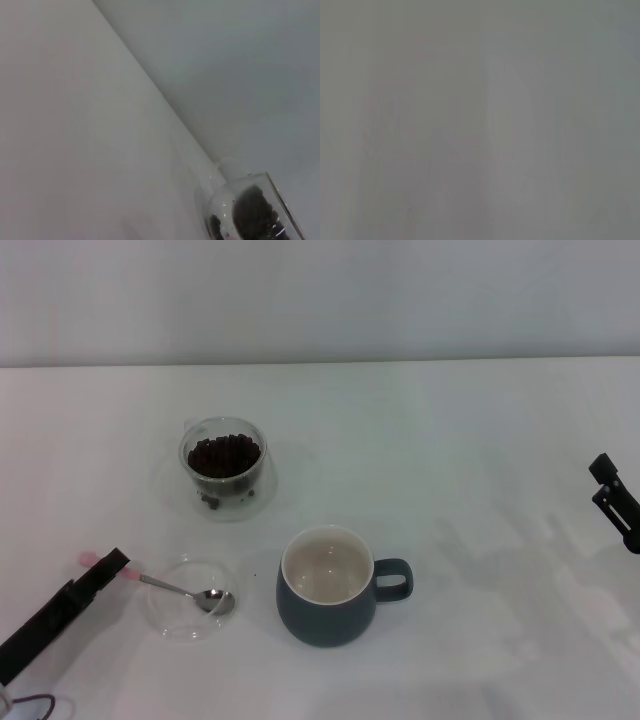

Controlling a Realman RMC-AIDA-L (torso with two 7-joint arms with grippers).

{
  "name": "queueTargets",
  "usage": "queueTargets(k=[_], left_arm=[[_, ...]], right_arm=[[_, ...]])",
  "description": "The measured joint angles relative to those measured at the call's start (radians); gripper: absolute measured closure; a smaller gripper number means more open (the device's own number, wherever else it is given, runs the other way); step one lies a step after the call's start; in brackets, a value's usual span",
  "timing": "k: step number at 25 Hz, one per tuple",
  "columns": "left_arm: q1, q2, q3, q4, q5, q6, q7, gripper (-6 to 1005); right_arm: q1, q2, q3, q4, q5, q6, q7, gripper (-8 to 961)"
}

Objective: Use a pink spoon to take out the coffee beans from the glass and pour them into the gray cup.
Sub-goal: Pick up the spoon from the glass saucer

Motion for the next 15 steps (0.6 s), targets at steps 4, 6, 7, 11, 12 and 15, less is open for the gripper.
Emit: queueTargets(k=[4,6,7,11,12,15], left_arm=[[0.009,-0.002,0.000,0.007,-0.010,-0.010,0.005,494],[0.010,-0.002,0.000,0.008,-0.014,-0.011,0.005,550],[0.010,-0.002,0.000,0.008,-0.015,-0.011,0.005,578],[0.011,-0.002,0.001,0.008,-0.018,-0.017,0.010,716],[0.011,-0.002,0.001,0.008,-0.020,-0.021,0.011,752],[0.012,-0.002,0.001,0.008,-0.024,-0.039,0.020,826]], right_arm=[[-0.003,0.000,0.000,0.000,0.000,0.000,0.000,108],[-0.005,0.000,0.000,0.000,0.000,0.000,0.000,108],[-0.007,0.000,0.000,0.000,0.000,0.000,0.000,108],[-0.011,0.000,0.000,0.000,0.000,0.000,0.000,108],[-0.011,0.000,0.000,0.000,0.000,0.000,0.002,108],[-0.012,-0.001,0.000,0.000,0.000,0.004,0.008,108]])
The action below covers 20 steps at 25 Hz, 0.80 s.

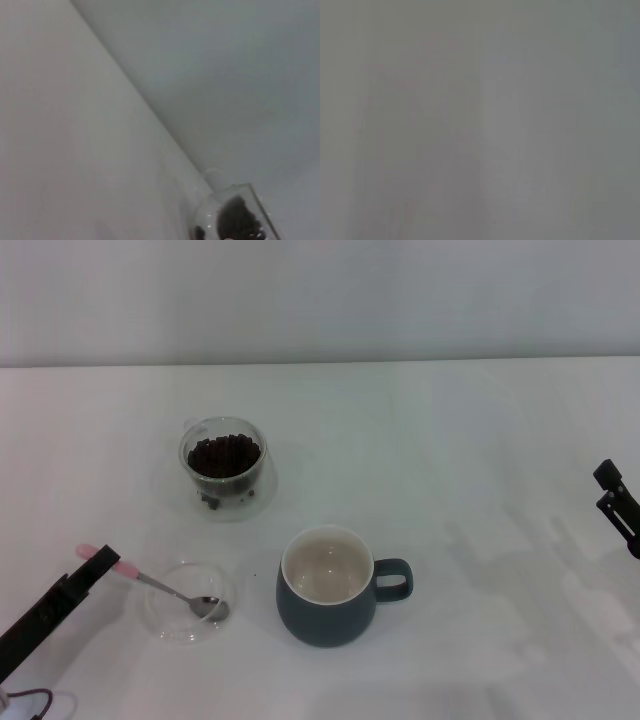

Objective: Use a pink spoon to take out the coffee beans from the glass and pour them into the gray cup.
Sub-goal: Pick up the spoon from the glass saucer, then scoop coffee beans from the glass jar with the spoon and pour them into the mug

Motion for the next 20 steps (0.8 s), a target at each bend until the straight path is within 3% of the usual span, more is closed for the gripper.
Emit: queueTargets(k=[12,16,20], left_arm=[[0.051,0.008,0.000,0.002,-0.072,-0.224,0.104,867],[0.053,0.028,0.000,0.026,-0.075,-0.305,0.105,867],[0.041,0.062,0.000,0.134,-0.088,-0.329,0.075,867]], right_arm=[[-0.002,-0.001,0.000,0.000,0.004,0.005,0.001,109],[-0.002,0.000,0.000,0.000,0.001,0.001,0.001,109],[-0.002,0.000,0.000,0.002,0.000,-0.001,0.001,109]])
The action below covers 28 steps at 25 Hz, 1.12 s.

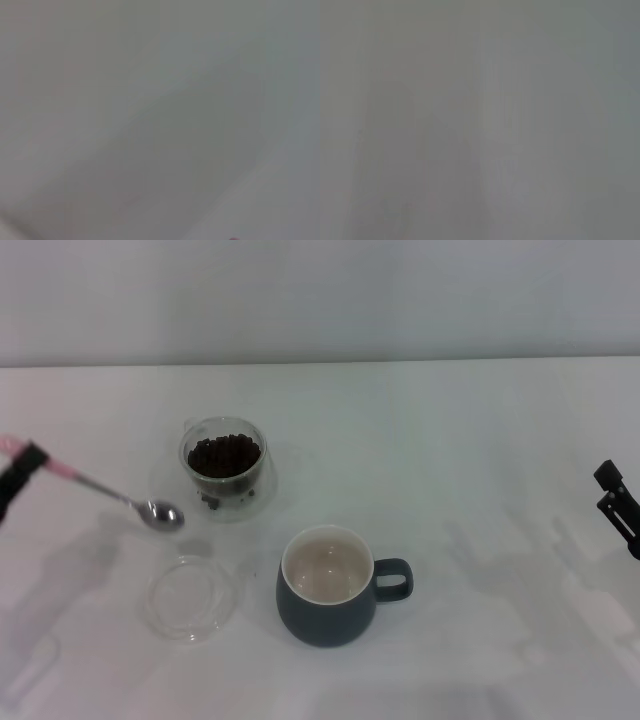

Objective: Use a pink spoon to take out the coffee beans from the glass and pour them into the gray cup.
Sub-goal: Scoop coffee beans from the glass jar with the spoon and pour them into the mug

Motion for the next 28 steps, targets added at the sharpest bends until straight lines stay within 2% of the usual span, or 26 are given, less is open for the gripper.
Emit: queueTargets(k=[3,7,10,13,14,16,18,24,28], left_arm=[[-0.054,0.028,0.000,0.043,-0.001,0.042,-0.024,866],[-0.160,0.076,0.003,0.055,0.020,0.175,-0.023,866],[-0.228,0.088,0.002,0.053,0.082,0.286,-0.032,866],[-0.253,0.082,0.002,0.054,0.103,0.335,-0.029,866],[-0.272,0.057,0.006,0.064,0.116,0.374,0.005,866],[-0.280,0.048,0.005,0.069,0.126,0.387,0.019,866],[-0.298,0.025,0.006,0.076,0.158,0.420,0.038,866],[-0.346,-0.016,0.005,0.078,0.251,0.554,0.043,866],[-0.354,-0.045,-0.001,0.079,0.245,0.591,0.071,865]], right_arm=[[0.000,0.000,-0.001,0.007,0.000,0.000,0.000,109],[0.000,0.000,-0.008,0.011,0.000,-0.001,0.000,109],[0.000,0.000,-0.016,0.013,0.000,-0.001,0.000,109],[-0.002,0.000,-0.016,0.023,0.000,-0.001,0.000,109],[-0.003,0.000,-0.017,0.025,0.000,-0.001,0.000,109],[-0.008,0.000,-0.017,0.027,0.000,-0.001,0.000,109],[-0.014,0.000,-0.017,0.029,0.000,-0.005,0.000,109],[-0.022,0.000,-0.017,0.035,0.000,-0.014,0.000,109],[-0.023,0.000,-0.017,0.035,0.000,-0.014,0.000,109]])
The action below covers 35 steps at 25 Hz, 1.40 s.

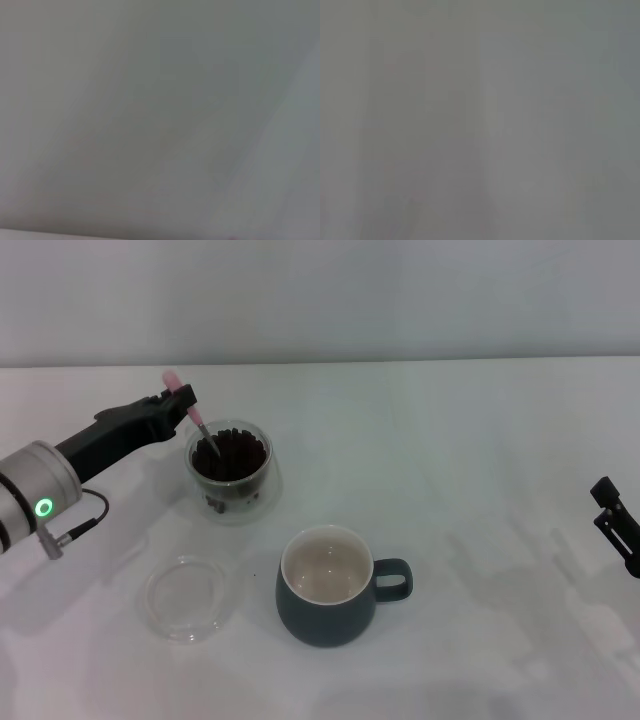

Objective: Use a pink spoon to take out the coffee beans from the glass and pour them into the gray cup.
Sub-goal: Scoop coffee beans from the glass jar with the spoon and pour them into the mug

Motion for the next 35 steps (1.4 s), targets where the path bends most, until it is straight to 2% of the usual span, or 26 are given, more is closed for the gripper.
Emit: queueTargets(k=[5,12,19,30,35], left_arm=[[0.008,-0.012,-0.002,-0.003,-0.076,0.001,0.004,865],[0.036,-0.012,-0.002,-0.011,-0.171,-0.003,-0.062,866],[0.056,-0.004,-0.002,-0.004,-0.171,-0.007,-0.203,867],[0.067,0.024,-0.002,-0.009,-0.163,-0.014,-0.403,868],[0.081,0.032,-0.002,-0.012,-0.165,-0.056,-0.441,868]], right_arm=[[0.000,0.000,0.002,0.000,0.002,0.000,0.000,109],[0.002,0.000,0.012,-0.005,0.007,-0.002,0.000,109],[0.001,0.000,0.015,-0.008,0.011,-0.038,0.000,109],[0.007,0.001,0.028,0.000,0.012,-0.040,0.000,109],[0.013,0.002,0.029,0.001,0.012,-0.040,0.000,109]])
